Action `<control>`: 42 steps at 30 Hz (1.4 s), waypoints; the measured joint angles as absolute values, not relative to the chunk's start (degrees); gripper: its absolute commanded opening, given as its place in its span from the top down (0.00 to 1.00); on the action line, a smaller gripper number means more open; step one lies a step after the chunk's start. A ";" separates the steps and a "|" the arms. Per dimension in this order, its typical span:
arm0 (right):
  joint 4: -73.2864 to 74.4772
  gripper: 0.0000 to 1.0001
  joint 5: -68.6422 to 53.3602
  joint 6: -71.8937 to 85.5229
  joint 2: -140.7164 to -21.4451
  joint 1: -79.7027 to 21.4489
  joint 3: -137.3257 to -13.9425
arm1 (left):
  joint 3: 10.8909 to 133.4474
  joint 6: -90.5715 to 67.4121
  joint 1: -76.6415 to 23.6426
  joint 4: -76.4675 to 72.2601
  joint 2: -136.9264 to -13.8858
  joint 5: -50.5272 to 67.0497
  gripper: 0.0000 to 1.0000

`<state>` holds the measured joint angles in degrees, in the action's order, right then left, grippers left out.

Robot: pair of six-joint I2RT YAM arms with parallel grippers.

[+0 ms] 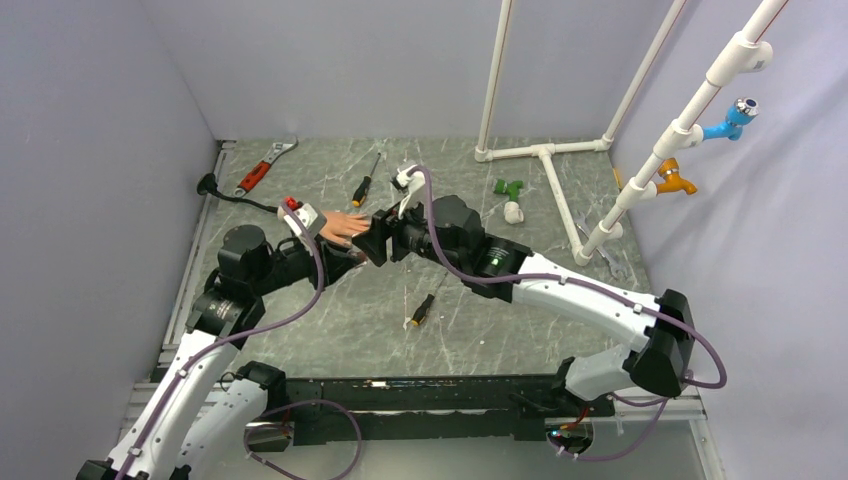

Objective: Paint the nails
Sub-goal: Unscrew the nail polish bottle.

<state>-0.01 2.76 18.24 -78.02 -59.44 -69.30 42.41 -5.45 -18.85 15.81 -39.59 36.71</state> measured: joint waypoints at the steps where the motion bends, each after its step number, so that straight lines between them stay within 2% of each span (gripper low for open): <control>1: -0.05 0.41 2.76 18.55 -78.63 -59.44 -69.67 | 42.41 -5.52 -18.85 15.81 -39.66 36.58 1.00; 5: -0.05 0.49 2.46 19.51 -80.40 -59.44 -71.05 | 42.41 -5.69 -18.85 15.81 -39.94 36.16 1.00; 12: -0.08 0.52 1.26 20.10 -81.87 -59.51 -72.40 | 42.46 -5.85 -18.85 15.81 -40.38 35.57 1.00; 23: 0.25 0.70 0.97 20.16 -83.42 -60.23 -72.97 | 42.46 -5.85 -18.85 15.84 -40.36 34.61 1.00; 29: 0.51 0.73 0.97 20.18 -84.47 -60.55 -73.54 | 42.46 -5.82 -18.85 16.05 -40.36 34.59 1.00; 32: 0.93 0.81 0.99 20.18 -84.95 -60.62 -73.76 | 42.46 -5.82 -18.85 16.36 -40.34 34.59 1.00; 36: 1.50 0.98 1.04 19.97 -85.03 -60.60 -73.76 | 42.46 -5.80 -18.85 17.10 -40.34 34.61 1.00; 42: 1.72 1.00 -0.16 18.52 -85.03 -60.55 -73.76 | 42.46 -5.63 -18.85 17.54 -40.32 34.83 1.00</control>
